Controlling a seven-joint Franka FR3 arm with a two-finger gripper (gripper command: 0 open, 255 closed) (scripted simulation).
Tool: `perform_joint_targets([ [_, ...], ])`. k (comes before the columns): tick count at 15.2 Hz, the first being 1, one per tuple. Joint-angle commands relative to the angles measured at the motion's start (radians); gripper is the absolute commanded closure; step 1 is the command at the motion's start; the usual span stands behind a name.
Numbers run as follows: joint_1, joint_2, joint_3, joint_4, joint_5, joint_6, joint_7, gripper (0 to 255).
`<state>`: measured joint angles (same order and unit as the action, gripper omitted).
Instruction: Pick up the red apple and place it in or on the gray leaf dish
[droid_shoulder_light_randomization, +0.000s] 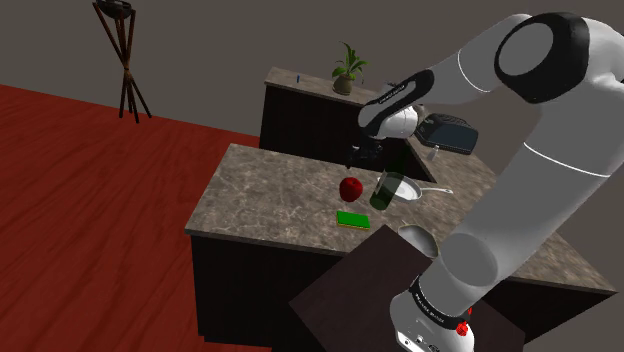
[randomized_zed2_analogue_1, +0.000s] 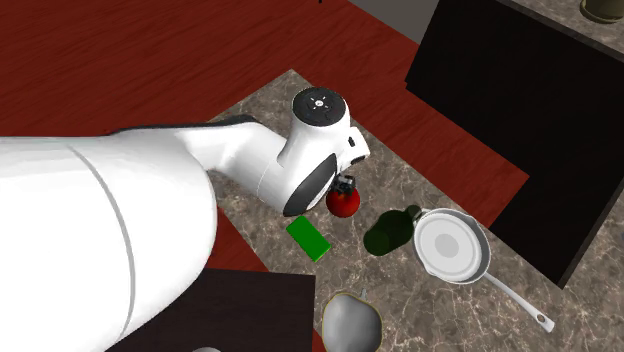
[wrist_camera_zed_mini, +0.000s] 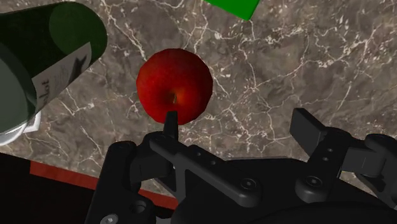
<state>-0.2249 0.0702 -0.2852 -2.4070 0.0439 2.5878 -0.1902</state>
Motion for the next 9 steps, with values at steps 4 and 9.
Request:
perform_joint_targets([
  [4, -0.059, 0.191, 0.002, 0.105, 0.116, 0.078, -0.098, 0],
  [9, -0.096, 0.284, 0.027, 0.149, 0.169, 0.124, -0.138, 0],
])
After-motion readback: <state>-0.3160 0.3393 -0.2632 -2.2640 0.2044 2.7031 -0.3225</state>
